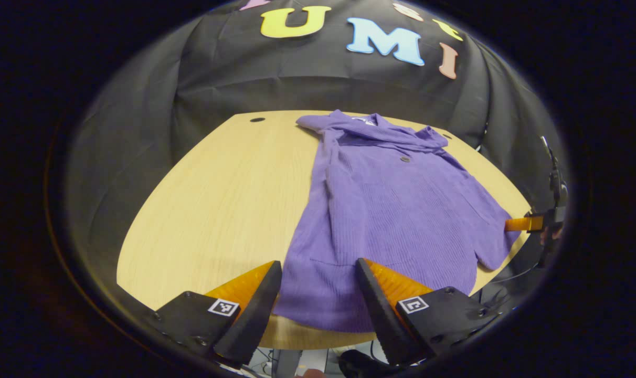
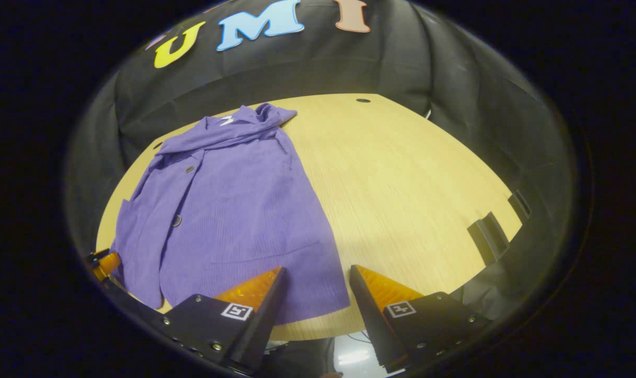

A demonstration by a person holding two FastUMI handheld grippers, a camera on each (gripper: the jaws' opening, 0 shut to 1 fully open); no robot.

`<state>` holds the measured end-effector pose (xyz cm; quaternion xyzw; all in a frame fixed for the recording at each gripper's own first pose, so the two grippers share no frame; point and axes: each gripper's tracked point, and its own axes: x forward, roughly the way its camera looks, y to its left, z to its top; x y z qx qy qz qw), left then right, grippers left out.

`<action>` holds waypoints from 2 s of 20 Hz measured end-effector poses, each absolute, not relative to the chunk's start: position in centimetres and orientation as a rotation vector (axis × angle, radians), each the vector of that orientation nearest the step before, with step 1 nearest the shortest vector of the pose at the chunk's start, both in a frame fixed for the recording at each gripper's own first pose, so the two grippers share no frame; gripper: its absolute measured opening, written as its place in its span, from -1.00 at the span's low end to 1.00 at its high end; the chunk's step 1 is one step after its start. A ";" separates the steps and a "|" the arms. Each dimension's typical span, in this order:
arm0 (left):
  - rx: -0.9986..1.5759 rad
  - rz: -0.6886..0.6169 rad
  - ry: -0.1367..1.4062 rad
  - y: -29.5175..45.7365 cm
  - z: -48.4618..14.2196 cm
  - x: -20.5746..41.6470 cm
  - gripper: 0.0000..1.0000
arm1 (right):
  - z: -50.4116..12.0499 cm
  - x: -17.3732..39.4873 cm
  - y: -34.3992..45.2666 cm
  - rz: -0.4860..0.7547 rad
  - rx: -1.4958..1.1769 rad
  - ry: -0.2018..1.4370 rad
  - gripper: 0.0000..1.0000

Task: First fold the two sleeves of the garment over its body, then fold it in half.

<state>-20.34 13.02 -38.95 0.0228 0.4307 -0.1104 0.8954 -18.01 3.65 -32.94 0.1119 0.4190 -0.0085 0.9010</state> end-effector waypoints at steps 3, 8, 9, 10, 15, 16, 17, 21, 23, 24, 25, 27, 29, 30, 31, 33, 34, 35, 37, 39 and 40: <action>0.118 -0.257 0.891 12.0 -39.2 -20.8 0.90 | -33.4 -18.6 4.3 -0.010 0.202 0.882 0.75; 0.109 -0.235 0.903 11.2 -39.1 -20.9 0.65 | -33.3 -18.7 4.6 -0.032 0.223 0.884 0.82; 0.119 -0.234 0.907 11.1 -39.1 -20.9 0.53 | -33.3 -18.6 4.7 -0.026 0.224 0.887 0.80; 0.116 -0.252 0.906 10.4 -39.2 -21.0 0.42 | -33.3 -18.6 4.8 -0.026 0.221 0.895 0.80; 0.141 -0.272 0.907 9.3 -39.1 -21.3 -0.36 | -33.1 -18.5 5.6 -0.002 0.200 0.909 0.21; 0.159 -0.289 0.901 9.0 -39.2 -21.4 -0.37 | -32.9 -18.3 6.1 0.030 0.202 0.903 0.20; 0.163 -0.271 0.902 8.9 -39.2 -21.7 -0.46 | -33.1 -18.4 6.4 0.019 0.216 0.906 -0.28; 0.191 -0.247 0.922 8.2 -39.4 -21.2 -0.82 | -32.5 -17.9 6.3 0.016 0.108 0.897 -0.73; 0.130 -0.248 0.927 7.8 -39.1 -21.0 -0.82 | -32.5 -17.9 6.7 0.030 0.051 0.907 -0.94; 0.092 -0.252 0.935 7.6 -39.0 -20.9 -0.86 | -32.3 -17.8 6.9 0.039 0.040 0.905 -0.94; 0.065 -0.256 0.944 7.5 -39.0 -20.9 -0.85 | -32.1 -17.5 7.1 0.047 0.050 0.905 -0.94; -0.019 -0.261 0.947 7.4 -38.2 -20.7 -0.86 | -30.6 -16.8 7.2 0.059 0.093 0.885 -0.94; -0.069 -0.264 0.928 7.3 -36.8 -20.1 -0.87 | -28.8 -16.1 7.0 0.074 0.093 0.846 -0.95; -0.096 -0.270 0.920 7.1 -36.2 -19.8 -0.87 | -27.9 -15.8 7.3 0.089 0.104 0.829 -0.95; -0.124 -0.276 0.914 6.8 -35.6 -19.4 -0.87 | -26.9 -15.4 7.4 0.094 0.115 0.808 -0.94; -0.167 -0.285 0.901 6.5 -34.1 -18.7 -0.87 | -24.9 -14.4 7.4 0.095 0.131 0.760 -0.95; -0.186 -0.293 0.886 6.3 -33.2 -18.2 -0.87 | -24.1 -13.9 7.5 0.098 0.135 0.737 -0.95; -0.198 -0.300 0.868 6.0 -32.2 -17.5 -0.87 | -23.2 -13.3 7.5 0.099 0.134 0.716 -0.95; -0.204 -0.314 0.828 5.5 -30.1 -16.1 -0.86 | -21.6 -12.3 7.6 0.109 0.131 0.683 -0.94; -0.219 -0.323 0.800 4.9 -28.6 -14.6 -0.86 | -20.1 -11.2 7.7 0.127 0.136 0.653 -0.94; -0.234 -0.324 0.782 4.4 -27.6 -13.7 -0.86 | -19.3 -10.6 7.8 0.139 0.140 0.638 -0.94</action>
